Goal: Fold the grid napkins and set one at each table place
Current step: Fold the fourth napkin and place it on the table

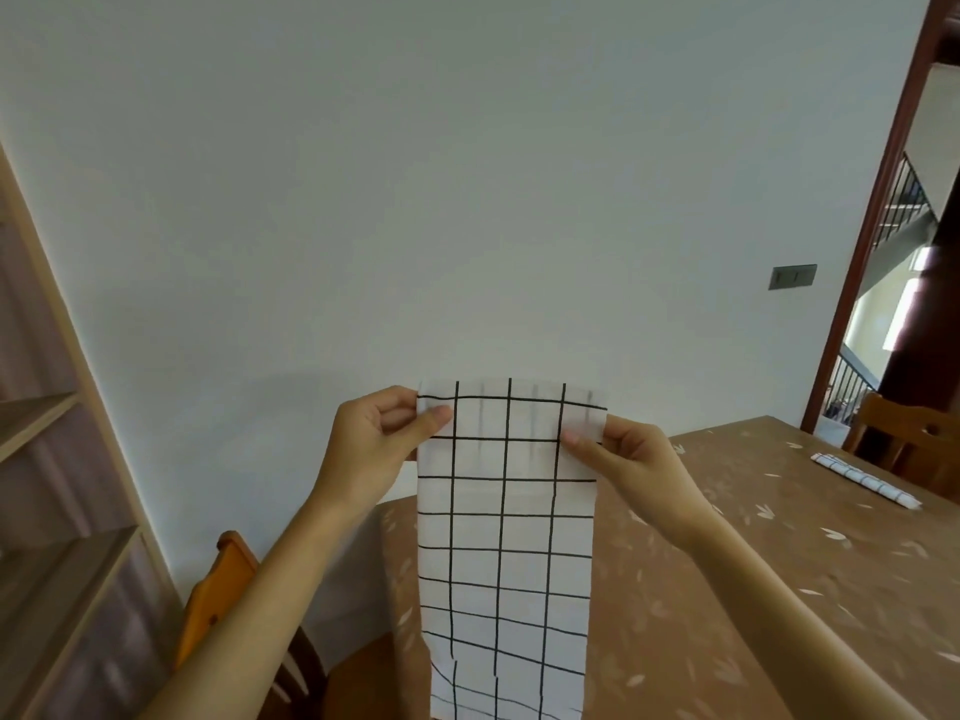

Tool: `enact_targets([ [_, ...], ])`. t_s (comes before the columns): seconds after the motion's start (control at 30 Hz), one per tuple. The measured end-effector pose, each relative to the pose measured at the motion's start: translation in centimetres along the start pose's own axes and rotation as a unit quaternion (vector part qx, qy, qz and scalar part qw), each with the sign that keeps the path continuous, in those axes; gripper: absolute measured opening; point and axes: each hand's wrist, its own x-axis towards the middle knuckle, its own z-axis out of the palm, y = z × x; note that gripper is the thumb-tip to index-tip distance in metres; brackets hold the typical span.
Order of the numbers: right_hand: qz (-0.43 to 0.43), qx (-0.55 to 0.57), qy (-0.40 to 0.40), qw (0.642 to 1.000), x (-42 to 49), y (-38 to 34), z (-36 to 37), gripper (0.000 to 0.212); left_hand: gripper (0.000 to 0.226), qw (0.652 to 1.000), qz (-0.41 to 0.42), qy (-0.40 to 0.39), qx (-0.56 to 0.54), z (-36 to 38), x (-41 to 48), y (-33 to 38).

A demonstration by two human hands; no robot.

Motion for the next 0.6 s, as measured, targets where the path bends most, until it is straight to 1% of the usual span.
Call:
enact_targets([
  [0.03, -0.005, 0.009, 0.001, 1.000, 0.1, 0.0, 0.0, 0.033, 0.014, 1.000, 0.002, -0.006, -0.003, -0.1, 0.0, 0.2],
  [0.07, -0.014, 0.015, 0.000, 1.000, 0.1, 0.1, 0.0, 0.039, 0.016, 1.000, 0.005, -0.014, -0.003, -0.2, 0.0, 0.4],
  [0.13, -0.039, 0.018, 0.000, 0.999, 0.3, 0.4, -0.1, 0.061, 0.023, 0.999, 0.003, -0.049, 0.004, -0.6, 0.0, 0.7],
  [0.17, -0.048, 0.020, 0.008, 0.999, 0.3, 0.2, -0.1, 0.063, 0.027, 0.997, -0.003, -0.074, 0.014, -0.8, -0.1, 0.7],
  [0.23, -0.059, 0.015, 0.025, 0.998, 0.6, 0.0, -0.2, 0.052, 0.027, 0.993, -0.014, -0.110, 0.050, -1.4, -0.1, 0.4],
  [0.33, -0.084, -0.001, 0.028, 0.996, 0.9, -0.3, -0.3, 0.045, 0.019, 0.991, -0.019, -0.103, 0.086, -1.9, 0.1, 0.2],
  [0.4, -0.090, -0.013, 0.019, 0.996, 1.3, -0.5, -0.5, 0.036, 0.014, 0.991, -0.027, -0.101, 0.082, -2.1, 0.0, 0.5],
  [0.47, -0.099, -0.043, 0.009, 0.994, 1.5, -1.0, -0.7, 0.016, 0.014, 0.993, -0.038, -0.100, 0.058, -2.2, 0.1, 1.0],
  [0.5, -0.106, -0.055, 0.001, 0.993, 1.5, -1.3, -0.9, 0.011, 0.016, 0.993, -0.045, -0.099, 0.039, -2.3, 0.0, 1.2],
  [0.57, -0.120, -0.071, -0.017, 0.990, 1.5, -2.0, -1.3, 0.038, 0.021, 0.994, -0.055, -0.090, 0.009, -2.5, 0.1, 1.6],
  [0.6, -0.121, -0.080, -0.035, 0.989, 1.5, -2.3, -1.5, 0.047, 0.026, 0.995, -0.056, -0.085, 0.003, -2.6, 0.1, 1.7],
])
